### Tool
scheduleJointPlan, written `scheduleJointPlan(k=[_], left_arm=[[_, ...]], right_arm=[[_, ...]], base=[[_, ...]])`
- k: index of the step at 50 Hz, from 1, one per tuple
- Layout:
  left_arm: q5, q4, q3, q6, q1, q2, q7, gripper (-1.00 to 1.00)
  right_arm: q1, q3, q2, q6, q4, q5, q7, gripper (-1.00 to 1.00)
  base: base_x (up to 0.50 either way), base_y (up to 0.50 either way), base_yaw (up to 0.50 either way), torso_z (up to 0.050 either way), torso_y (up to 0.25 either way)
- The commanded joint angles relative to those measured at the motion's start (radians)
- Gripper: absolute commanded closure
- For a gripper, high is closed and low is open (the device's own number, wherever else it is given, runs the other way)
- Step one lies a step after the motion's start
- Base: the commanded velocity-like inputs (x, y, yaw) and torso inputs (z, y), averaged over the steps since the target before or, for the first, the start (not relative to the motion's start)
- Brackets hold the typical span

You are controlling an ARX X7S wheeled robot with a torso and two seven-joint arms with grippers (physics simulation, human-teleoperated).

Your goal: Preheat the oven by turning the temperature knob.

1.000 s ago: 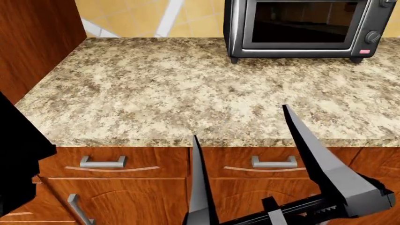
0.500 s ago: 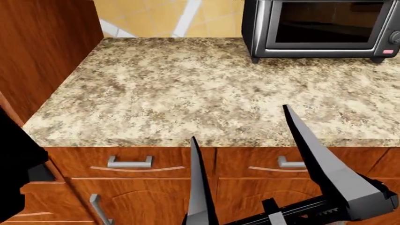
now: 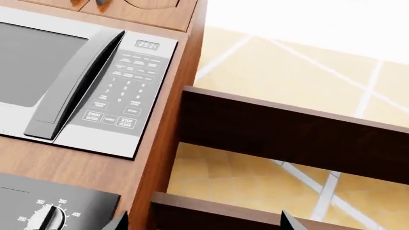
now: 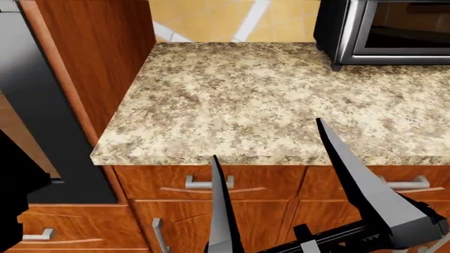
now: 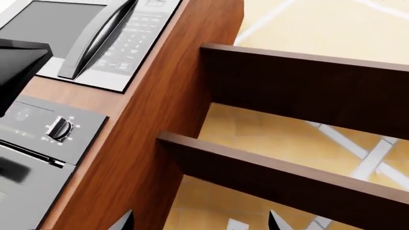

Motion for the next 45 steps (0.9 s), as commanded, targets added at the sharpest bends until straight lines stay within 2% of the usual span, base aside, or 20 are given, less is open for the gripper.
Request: scheduleJointPlan(k=[1,45], left_arm=[[0.005,0.0,0.032,0.003,-0.028,-0.002,-0.007,-1.0],[0.006,0.0,0.044,0.007,-0.035,-0.004,-0.007,-1.0]], right_arm=[[0.001,0.0,0.0,-0.002,0.0,0.0,-0.004,-1.0],[0.002,0.005,0.0,-0.018,0.0,0.015,0.006,-1.0]], base=[[0.0,0.5,0.0,0.0,0.0],[0.0,0.49,0.0,0.0,0.0]])
